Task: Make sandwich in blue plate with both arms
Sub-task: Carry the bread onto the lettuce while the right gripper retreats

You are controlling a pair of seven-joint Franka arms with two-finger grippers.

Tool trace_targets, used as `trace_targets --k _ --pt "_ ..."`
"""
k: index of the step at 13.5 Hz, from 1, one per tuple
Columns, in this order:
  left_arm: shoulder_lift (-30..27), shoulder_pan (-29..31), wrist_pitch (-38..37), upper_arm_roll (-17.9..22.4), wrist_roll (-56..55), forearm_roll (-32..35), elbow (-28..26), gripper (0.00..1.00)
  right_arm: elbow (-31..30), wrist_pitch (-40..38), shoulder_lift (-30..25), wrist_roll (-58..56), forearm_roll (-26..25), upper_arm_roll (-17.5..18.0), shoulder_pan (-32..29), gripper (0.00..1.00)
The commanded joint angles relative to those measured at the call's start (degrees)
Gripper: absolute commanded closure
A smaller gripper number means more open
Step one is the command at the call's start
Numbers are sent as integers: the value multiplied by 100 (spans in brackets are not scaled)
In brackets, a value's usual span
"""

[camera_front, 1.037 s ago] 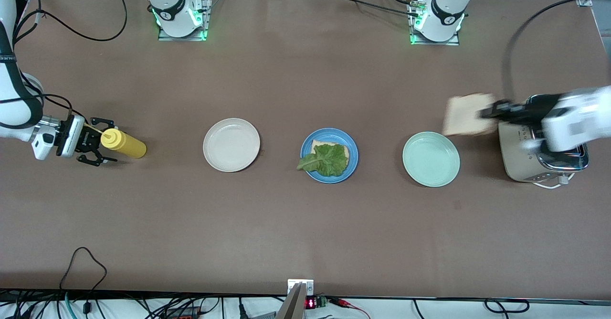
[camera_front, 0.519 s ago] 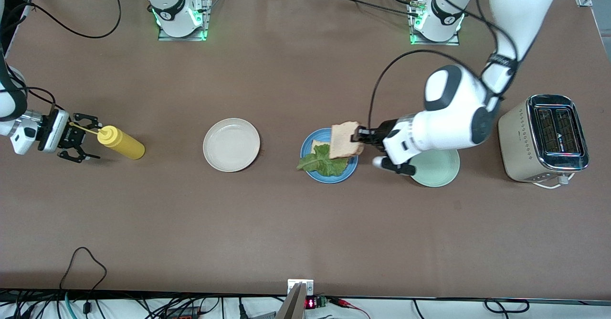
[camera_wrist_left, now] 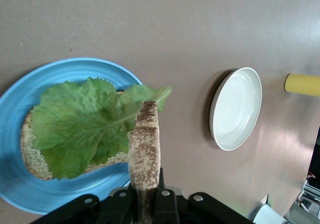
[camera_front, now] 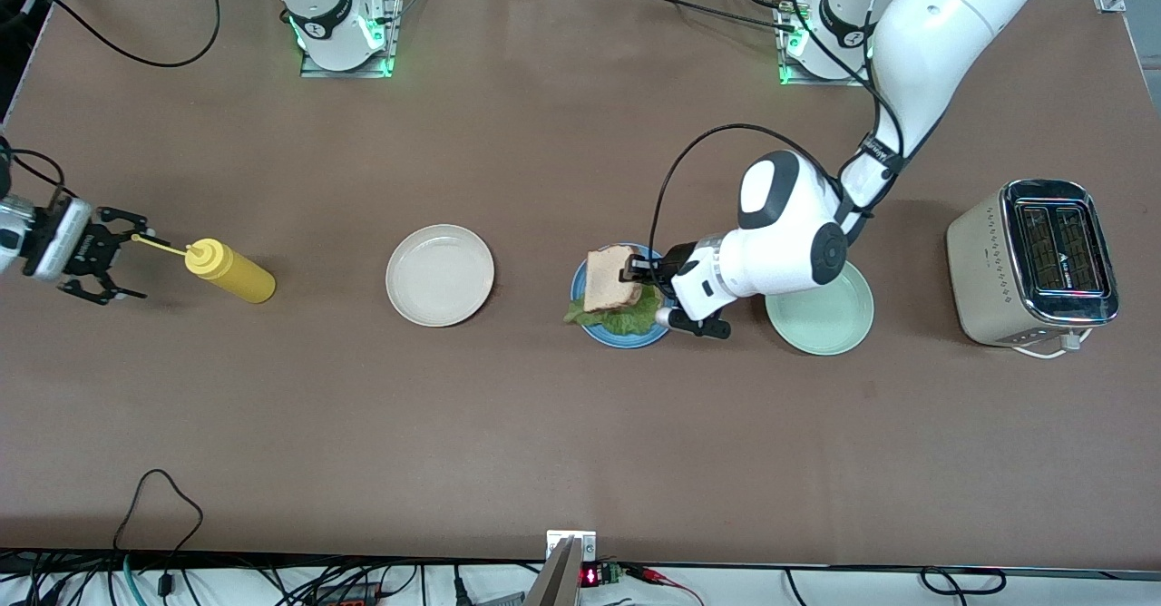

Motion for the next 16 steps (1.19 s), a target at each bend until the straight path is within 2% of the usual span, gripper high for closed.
trace_targets --k 1,4,6,7,9,11,13,16 --pt "132 39 54 -3 156 -133 40 96 166 -84 -266 26 -113 -3 -51 0" --pt "203 197 45 41 235 -133 48 84 342 -84 -758 541 -183 -109 -8 0" --pt "343 320 45 41 287 -133 57 71 570 -267 -995 1252 -577 -109 45 0" --pt "422 399 45 50 401 -133 75 68 641 -417 -1136 1691 -692 -126 185 0" --pt "545 583 45 41 664 -133 66 57 747 -654 -1487 2745 -1017 -310 641 0" --pt "642 680 45 50 1024 -133 57 40 887 -962 -1734 3809 -1228 -485 1176 0" --pt "669 794 45 76 1087 -124 48 28 1010 -1200 -1901 4925 -1282 -828 1835 0" --pt "450 1093 -226 76 1254 -106 31 26 1081 -1577 -2060 6769 -1300 -1198 2662 0"
